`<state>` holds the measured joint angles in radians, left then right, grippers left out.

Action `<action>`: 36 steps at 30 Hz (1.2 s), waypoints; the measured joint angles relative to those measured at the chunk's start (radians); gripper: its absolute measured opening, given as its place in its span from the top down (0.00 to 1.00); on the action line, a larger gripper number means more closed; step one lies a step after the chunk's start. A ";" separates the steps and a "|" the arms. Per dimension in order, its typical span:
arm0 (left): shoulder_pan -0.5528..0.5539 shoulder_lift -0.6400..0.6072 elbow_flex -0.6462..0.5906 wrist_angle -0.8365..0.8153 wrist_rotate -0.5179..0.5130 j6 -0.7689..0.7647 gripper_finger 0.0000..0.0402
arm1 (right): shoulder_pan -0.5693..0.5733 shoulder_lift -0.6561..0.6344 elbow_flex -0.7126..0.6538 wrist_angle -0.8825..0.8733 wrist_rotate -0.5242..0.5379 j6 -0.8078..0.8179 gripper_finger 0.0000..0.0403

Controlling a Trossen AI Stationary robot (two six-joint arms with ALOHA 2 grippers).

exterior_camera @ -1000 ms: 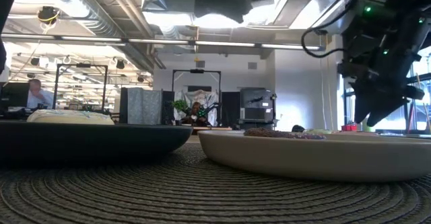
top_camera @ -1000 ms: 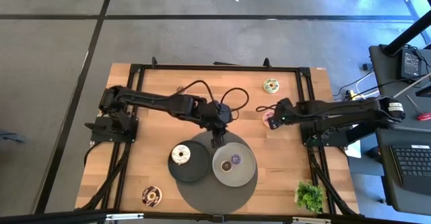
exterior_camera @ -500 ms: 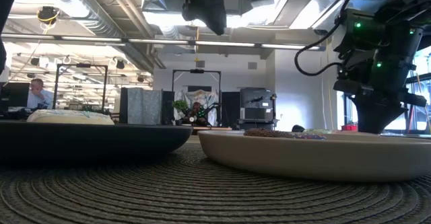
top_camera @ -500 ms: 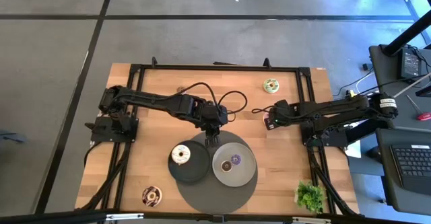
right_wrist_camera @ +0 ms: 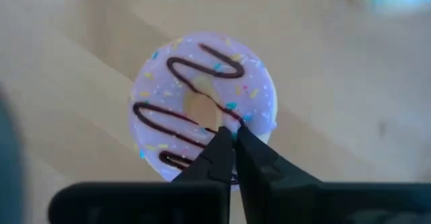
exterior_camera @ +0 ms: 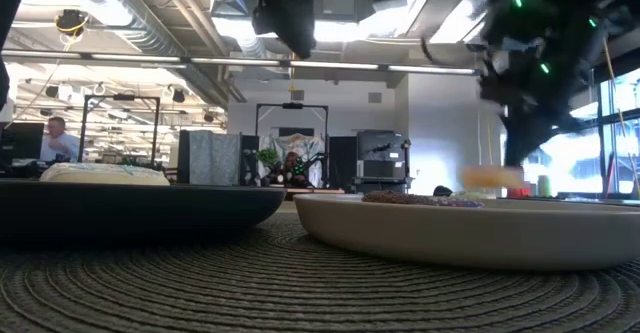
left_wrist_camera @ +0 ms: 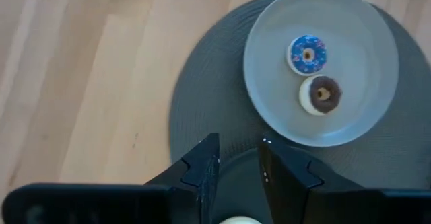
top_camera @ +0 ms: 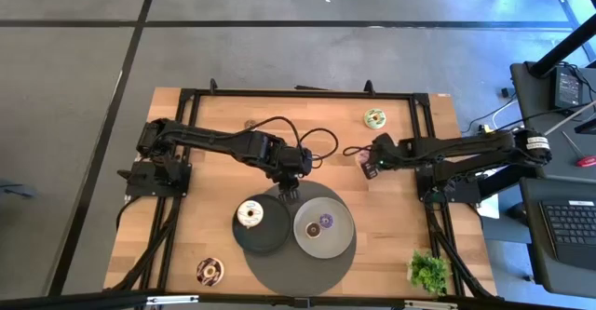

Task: Pick & Place donuts
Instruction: Put the big purple donut on the black plate

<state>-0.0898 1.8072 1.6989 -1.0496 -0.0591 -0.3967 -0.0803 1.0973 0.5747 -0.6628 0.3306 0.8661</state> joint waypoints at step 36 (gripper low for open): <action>0.046 -0.222 -0.454 0.583 -0.472 -0.571 0.76 | 0.073 0.435 0.629 0.203 0.063 -0.587 0.97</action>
<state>-0.0441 1.5848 1.2446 -0.4670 -0.5309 -0.9681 -0.0077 1.5318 1.2037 -0.4594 0.3937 0.2796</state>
